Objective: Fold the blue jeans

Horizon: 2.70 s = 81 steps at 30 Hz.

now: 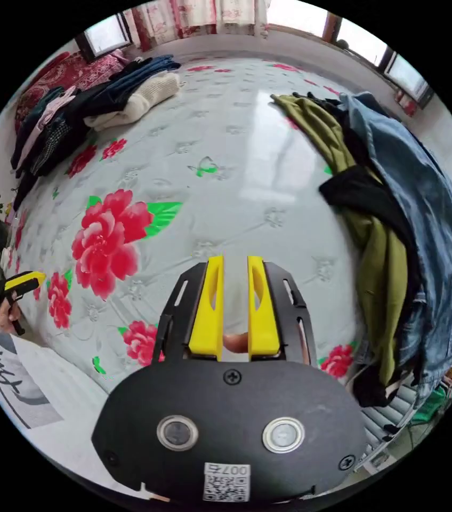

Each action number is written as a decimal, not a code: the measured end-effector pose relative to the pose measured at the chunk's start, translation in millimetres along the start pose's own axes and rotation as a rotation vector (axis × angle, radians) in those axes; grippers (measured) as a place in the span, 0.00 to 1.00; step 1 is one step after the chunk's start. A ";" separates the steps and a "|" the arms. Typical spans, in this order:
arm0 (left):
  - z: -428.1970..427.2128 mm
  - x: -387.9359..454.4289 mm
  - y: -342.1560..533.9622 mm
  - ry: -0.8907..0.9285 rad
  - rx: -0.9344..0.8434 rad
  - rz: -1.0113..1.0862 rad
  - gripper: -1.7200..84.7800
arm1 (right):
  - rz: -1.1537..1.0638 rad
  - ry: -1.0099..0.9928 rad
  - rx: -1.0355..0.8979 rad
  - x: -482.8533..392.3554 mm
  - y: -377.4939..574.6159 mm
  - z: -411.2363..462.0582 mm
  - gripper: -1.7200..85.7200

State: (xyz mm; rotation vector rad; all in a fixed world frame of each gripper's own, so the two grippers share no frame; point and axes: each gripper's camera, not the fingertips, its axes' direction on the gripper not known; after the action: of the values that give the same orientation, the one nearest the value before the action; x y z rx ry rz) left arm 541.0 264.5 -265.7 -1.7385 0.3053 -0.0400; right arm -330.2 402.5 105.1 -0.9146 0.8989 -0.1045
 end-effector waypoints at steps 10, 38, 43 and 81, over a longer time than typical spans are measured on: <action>66.3 111.8 33.4 -0.181 -0.065 0.217 0.09 | 0.450 0.569 0.176 221.0 112.1 -132.8 0.11; -33.6 167.7 85.3 0.098 0.383 0.061 0.05 | -0.226 -0.607 0.734 92.4 189.6 -294.3 0.02; -44.5 156.7 85.3 0.114 0.429 0.011 0.07 | -0.622 -0.898 0.527 -41.4 149.7 -266.4 0.03; -236.7 -119.2 -193.8 -0.551 0.270 -0.174 0.07 | -0.910 -1.015 -0.015 -184.1 -3.8 -137.5 0.04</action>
State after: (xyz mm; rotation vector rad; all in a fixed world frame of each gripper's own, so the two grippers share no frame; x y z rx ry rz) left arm 414.7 94.4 -14.9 -1.4360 -0.2470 0.2572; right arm -545.6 392.1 184.5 -1.1513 -0.4923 -0.3680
